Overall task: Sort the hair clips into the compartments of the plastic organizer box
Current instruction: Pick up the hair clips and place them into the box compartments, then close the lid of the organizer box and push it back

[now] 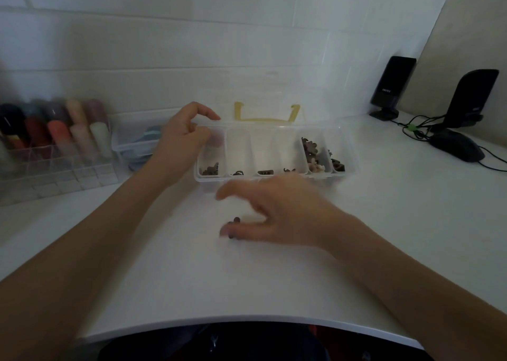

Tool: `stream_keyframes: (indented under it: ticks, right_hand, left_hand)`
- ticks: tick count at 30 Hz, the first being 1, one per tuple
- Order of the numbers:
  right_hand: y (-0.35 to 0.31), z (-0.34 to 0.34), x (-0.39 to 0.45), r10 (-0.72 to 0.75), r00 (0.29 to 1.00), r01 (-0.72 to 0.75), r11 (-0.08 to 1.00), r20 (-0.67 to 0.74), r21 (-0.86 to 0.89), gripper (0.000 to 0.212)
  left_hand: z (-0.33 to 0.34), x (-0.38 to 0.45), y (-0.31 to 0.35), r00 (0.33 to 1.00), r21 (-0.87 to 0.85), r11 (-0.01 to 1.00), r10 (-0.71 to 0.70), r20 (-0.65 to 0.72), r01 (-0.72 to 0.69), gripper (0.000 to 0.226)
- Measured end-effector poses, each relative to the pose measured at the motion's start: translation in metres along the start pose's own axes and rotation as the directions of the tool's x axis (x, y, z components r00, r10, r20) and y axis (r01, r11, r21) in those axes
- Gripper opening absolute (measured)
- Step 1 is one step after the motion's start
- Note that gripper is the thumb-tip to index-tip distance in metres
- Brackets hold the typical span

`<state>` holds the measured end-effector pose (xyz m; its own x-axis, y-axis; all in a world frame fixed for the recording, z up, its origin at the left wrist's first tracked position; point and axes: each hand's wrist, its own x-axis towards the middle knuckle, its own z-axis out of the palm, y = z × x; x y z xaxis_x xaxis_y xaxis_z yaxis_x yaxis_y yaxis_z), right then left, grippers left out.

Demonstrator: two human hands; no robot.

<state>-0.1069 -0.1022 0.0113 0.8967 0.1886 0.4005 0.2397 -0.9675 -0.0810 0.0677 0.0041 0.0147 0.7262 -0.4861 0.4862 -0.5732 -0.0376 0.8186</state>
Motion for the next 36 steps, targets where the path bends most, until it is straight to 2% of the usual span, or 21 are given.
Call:
stream_keyframes:
  ticks: [2, 5, 8, 11, 13, 16, 18, 19, 20, 24, 31, 33, 34, 36]
  right_hand:
    - [-0.004, 0.012, 0.001, -0.075, 0.986, 0.078, 0.997, 0.146, -0.013, 0.042]
    - [-0.003, 0.020, 0.001, -0.113, 0.984, 0.106, 0.993, 0.134, 0.058, 0.024]
    - [0.000, 0.021, 0.002, -0.126, 0.992, 0.126, 0.991, -0.004, 0.037, 0.018]
    - [0.010, 0.012, 0.004, 0.025, 0.973, 0.008, 0.990, -0.229, 0.140, 0.012]
    - [0.019, 0.003, 0.005, 0.167, 0.906, -0.106, 0.979, -0.390, 0.173, 0.013]
    - [0.038, -0.011, 0.004, 0.371, 0.706, -0.208, 0.923, -0.603, 0.324, 0.022]
    - [0.055, -0.017, 0.001, 0.475, 0.584, -0.250, 0.877, -0.658, 0.411, 0.025]
    - [0.064, -0.017, -0.001, 0.507, 0.559, -0.288, 0.861, -0.656, 0.420, 0.023]
    - [0.073, -0.017, -0.003, 0.528, 0.561, -0.327, 0.849, -0.637, 0.416, 0.019]
    - [0.098, -0.008, -0.010, 0.529, 0.656, -0.437, 0.848, -0.539, 0.301, 0.013]
    - [0.095, -0.009, -0.010, 0.471, 0.684, -0.404, 0.880, -0.557, 0.249, 0.025]
    - [0.095, -0.010, -0.009, 0.482, 0.675, -0.420, 0.873, -0.558, 0.246, 0.017]
    - [0.096, -0.009, -0.009, 0.476, 0.676, -0.437, 0.874, -0.562, 0.215, 0.012]
    - [0.098, -0.007, -0.010, 0.454, 0.697, -0.470, 0.874, -0.555, 0.123, 0.020]
  left_hand:
    - [0.001, 0.000, -0.001, 1.000, 0.010, 1.000, -0.001, -0.004, 0.001, 0.026]
    - [0.002, -0.001, -0.002, 0.999, 0.030, 0.999, 0.030, -0.013, -0.030, 0.031]
    - [0.002, -0.001, -0.002, 0.999, 0.050, 0.998, 0.046, -0.018, -0.045, 0.031]
    - [0.003, -0.001, -0.002, 0.998, 0.052, 0.997, 0.060, -0.017, -0.059, 0.028]
    - [0.002, -0.002, -0.002, 0.998, 0.038, 0.997, 0.062, -0.014, -0.061, 0.029]
    - [0.002, -0.002, -0.003, 0.998, 0.019, 0.998, 0.058, -0.005, -0.058, 0.029]
    - [0.002, -0.003, -0.002, 0.998, 0.011, 0.998, 0.061, -0.004, -0.061, 0.028]
    - [0.002, -0.003, -0.002, 0.998, 0.009, 0.998, 0.066, -0.003, -0.066, 0.028]
    - [0.002, -0.004, -0.002, 0.997, 0.007, 0.997, 0.072, -0.004, -0.072, 0.028]
    - [0.003, -0.003, -0.002, 0.997, 0.023, 0.997, 0.074, -0.013, -0.074, 0.032]
    - [0.004, -0.004, -0.002, 0.997, 0.014, 0.997, 0.071, -0.024, -0.070, 0.032]
    - [0.004, -0.004, 0.000, 0.998, 0.024, 0.998, 0.057, -0.025, -0.057, 0.030]
    - [0.004, -0.004, 0.000, 0.998, 0.025, 0.998, 0.052, -0.025, -0.052, 0.030]
    - [0.004, -0.004, -0.001, 0.998, 0.029, 0.998, 0.049, -0.027, -0.048, 0.030]
